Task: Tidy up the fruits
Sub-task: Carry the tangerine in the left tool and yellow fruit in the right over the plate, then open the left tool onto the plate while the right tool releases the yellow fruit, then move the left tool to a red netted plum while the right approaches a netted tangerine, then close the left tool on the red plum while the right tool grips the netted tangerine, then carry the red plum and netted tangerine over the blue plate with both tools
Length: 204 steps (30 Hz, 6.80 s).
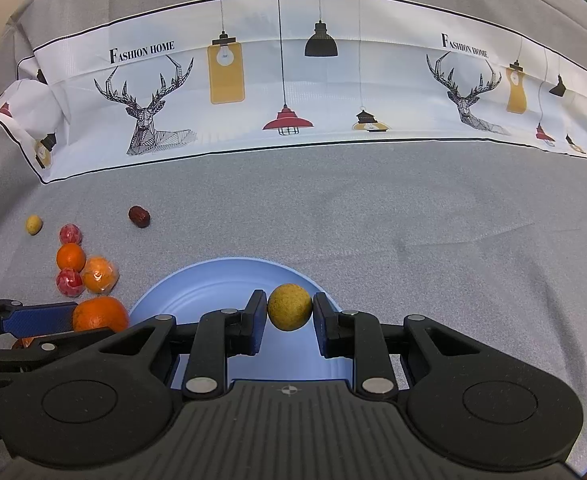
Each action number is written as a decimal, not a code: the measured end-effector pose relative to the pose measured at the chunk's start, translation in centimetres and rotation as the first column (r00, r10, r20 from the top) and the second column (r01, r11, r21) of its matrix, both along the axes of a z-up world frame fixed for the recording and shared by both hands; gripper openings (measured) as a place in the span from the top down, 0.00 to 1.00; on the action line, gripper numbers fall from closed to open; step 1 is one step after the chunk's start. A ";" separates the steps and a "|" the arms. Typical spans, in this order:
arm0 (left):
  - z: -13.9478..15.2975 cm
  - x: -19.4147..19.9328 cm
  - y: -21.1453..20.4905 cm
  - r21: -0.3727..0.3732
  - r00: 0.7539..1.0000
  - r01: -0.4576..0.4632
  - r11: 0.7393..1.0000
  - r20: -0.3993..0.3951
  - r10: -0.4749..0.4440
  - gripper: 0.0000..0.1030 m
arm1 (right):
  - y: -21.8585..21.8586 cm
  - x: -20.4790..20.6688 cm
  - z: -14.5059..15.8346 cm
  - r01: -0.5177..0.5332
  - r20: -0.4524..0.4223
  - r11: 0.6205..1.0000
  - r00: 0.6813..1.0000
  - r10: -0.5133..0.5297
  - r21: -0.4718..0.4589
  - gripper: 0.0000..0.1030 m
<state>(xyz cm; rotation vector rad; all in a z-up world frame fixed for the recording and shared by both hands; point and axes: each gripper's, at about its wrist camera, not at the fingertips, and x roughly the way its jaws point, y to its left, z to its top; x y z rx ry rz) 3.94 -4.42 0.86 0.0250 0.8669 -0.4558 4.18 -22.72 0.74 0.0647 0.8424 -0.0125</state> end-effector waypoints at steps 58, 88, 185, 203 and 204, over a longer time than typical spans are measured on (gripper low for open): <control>0.7 0.7 1.9 -0.035 0.998 -0.058 0.998 -0.010 0.058 0.72 | 0.4 -0.2 0.9 -0.010 0.049 1.000 0.999 0.010 0.008 0.62; -0.2 7.7 15.1 -0.045 0.923 -0.354 0.934 -0.175 0.342 0.72 | 9.9 -0.1 1.9 -0.362 0.140 0.927 0.927 0.347 0.098 0.67; 0.1 2.4 5.9 -0.054 0.968 -0.232 0.971 -0.113 0.225 0.67 | -0.8 0.8 1.5 -0.034 0.002 0.999 0.999 0.034 0.026 0.68; -2.4 0.1 -0.8 -0.001 0.985 0.114 0.993 -0.129 -0.114 0.67 | -1.1 1.4 0.3 -0.057 -0.041 0.998 0.998 0.057 -0.005 0.68; -2.5 0.2 -0.9 0.003 0.985 0.118 0.993 -0.129 -0.116 0.67 | -1.2 1.4 0.3 -0.059 -0.043 0.998 0.997 0.058 -0.004 0.68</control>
